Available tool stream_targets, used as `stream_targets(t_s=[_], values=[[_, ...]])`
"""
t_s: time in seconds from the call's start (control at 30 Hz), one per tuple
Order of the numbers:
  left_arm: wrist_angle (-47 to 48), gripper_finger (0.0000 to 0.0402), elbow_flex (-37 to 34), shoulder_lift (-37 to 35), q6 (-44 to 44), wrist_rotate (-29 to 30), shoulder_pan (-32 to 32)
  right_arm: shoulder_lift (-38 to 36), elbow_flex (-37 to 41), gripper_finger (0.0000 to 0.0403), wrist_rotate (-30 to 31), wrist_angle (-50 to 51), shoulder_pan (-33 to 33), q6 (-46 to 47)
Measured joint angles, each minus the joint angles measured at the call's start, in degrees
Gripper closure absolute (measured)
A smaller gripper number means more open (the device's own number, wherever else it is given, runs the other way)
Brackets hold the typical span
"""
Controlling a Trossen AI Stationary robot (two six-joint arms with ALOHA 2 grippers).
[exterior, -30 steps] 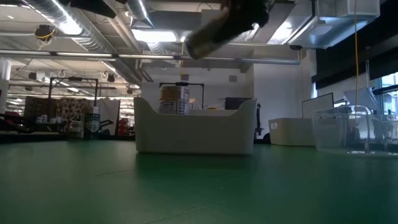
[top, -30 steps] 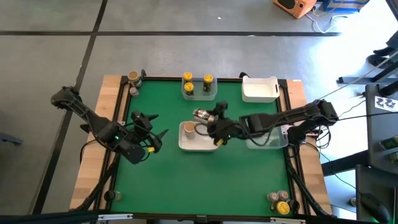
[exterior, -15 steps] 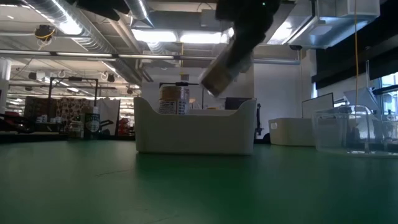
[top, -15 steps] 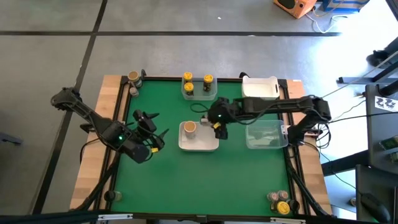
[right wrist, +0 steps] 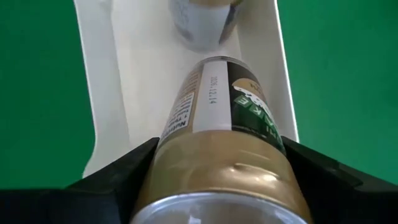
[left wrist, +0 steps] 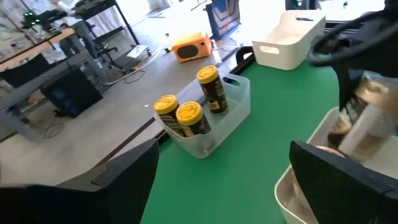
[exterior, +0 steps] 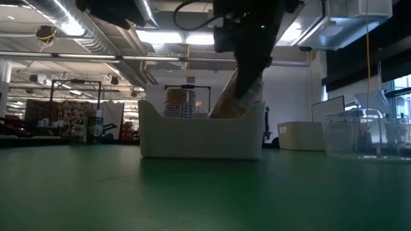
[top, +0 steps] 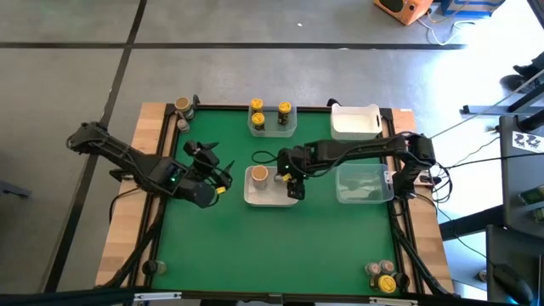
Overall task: Sort spices by type
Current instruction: Put the bottom gold seasoning bottle into the bottom white bin
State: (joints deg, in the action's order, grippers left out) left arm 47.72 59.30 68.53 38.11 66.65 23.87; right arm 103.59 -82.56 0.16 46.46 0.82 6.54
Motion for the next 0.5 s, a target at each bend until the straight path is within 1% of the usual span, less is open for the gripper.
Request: stream_targets(t_s=[0.17,0.37,0.5], values=[[-0.6,0.0057,-2.0,1.3,0.2,0.0,-0.6,2.5,0.0,0.0111,1.0,0.2,0.0,0.7],[-1.3,0.0057,-2.0,1.4,-3.0,0.4,-2.6,4.0,0.0,0.0111,2.1,-1.2,0.4,0.7],[-1.3,0.0057,-2.0,1.4,-3.6,0.1,-2.7,4.3,0.0,0.0111,1.9,-1.3,1.1,0.7]])
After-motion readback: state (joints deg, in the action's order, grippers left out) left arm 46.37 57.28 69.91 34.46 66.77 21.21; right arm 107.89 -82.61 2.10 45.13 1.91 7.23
